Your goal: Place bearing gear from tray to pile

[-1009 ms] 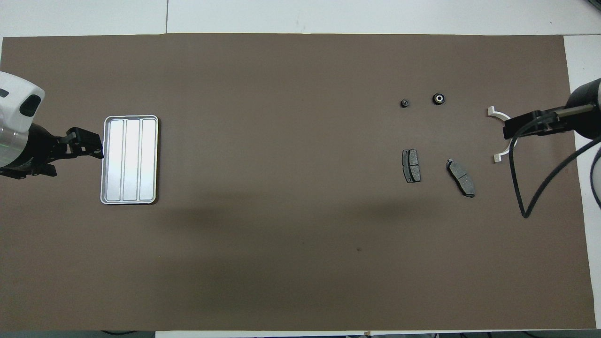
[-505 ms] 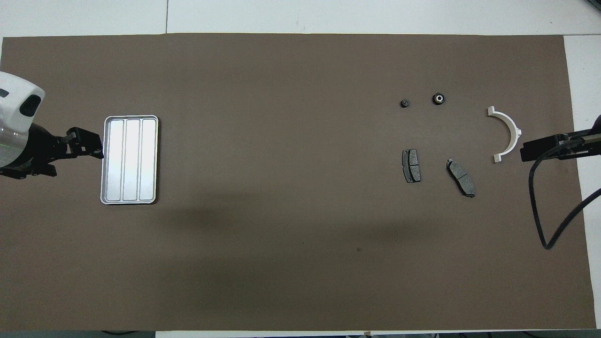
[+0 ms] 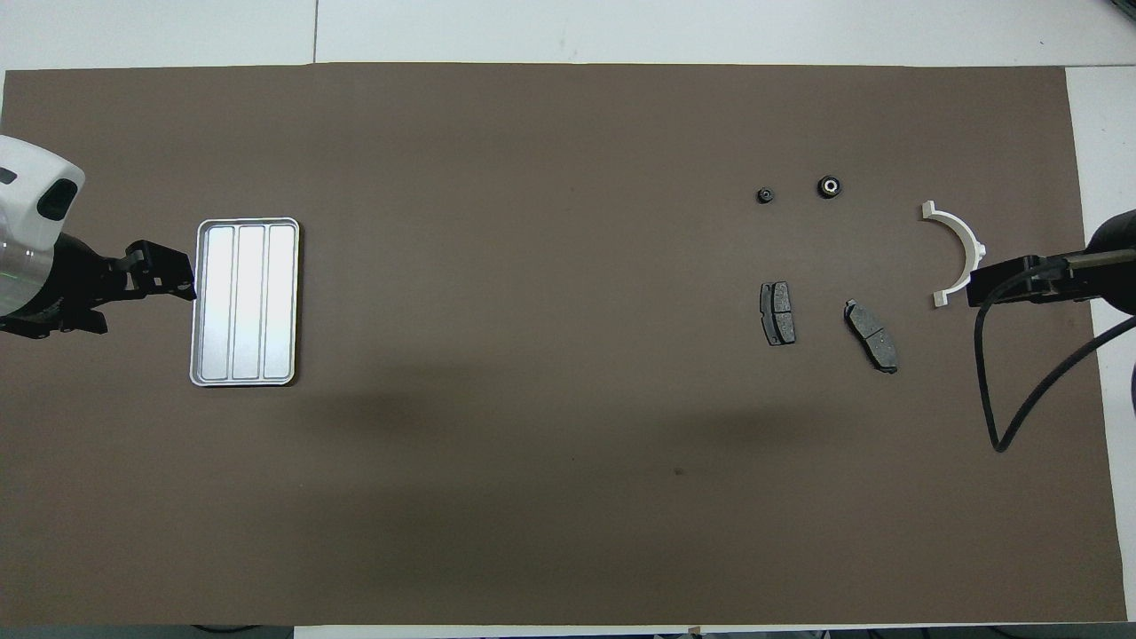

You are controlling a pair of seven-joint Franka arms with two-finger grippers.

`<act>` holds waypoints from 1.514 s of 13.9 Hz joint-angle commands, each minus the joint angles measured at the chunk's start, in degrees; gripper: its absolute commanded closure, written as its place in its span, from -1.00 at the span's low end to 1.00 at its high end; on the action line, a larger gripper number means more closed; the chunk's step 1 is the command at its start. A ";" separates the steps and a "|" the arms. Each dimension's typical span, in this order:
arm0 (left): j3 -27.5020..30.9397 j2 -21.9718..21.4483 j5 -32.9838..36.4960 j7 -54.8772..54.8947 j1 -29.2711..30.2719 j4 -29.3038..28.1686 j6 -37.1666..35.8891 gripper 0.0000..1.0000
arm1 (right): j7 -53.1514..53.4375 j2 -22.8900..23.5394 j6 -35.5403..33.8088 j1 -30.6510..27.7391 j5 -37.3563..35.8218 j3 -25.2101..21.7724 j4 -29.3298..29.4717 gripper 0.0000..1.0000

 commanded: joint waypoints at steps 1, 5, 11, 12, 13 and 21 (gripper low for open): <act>0.04 -1.37 -0.80 0.40 0.13 -1.19 0.55 -1.00 | 0.84 -1.64 -0.99 0.49 2.59 -0.65 0.31 -1.00; 0.04 -1.37 -0.80 0.40 0.13 -1.19 0.55 -1.00 | 0.32 -1.90 -2.14 0.41 2.60 -0.65 1.02 -1.00; 0.04 -1.37 -0.80 0.40 0.22 -1.19 0.55 -1.00 | -1.01 -2.08 -1.61 0.32 2.25 -0.74 0.58 -1.00; 0.04 -1.37 -0.80 0.40 0.13 -1.19 0.55 -1.00 | -0.92 -2.08 -1.53 0.40 2.25 -0.74 0.49 -1.00; 0.04 -1.37 -0.80 0.40 0.13 -1.19 0.55 -1.00 | -0.92 -2.08 -1.53 0.40 2.25 -0.74 0.40 -1.00; 0.04 -1.37 -0.80 0.40 0.13 -1.19 0.55 -1.00 | -0.74 -1.99 -1.09 0.40 2.25 -0.74 0.58 -1.00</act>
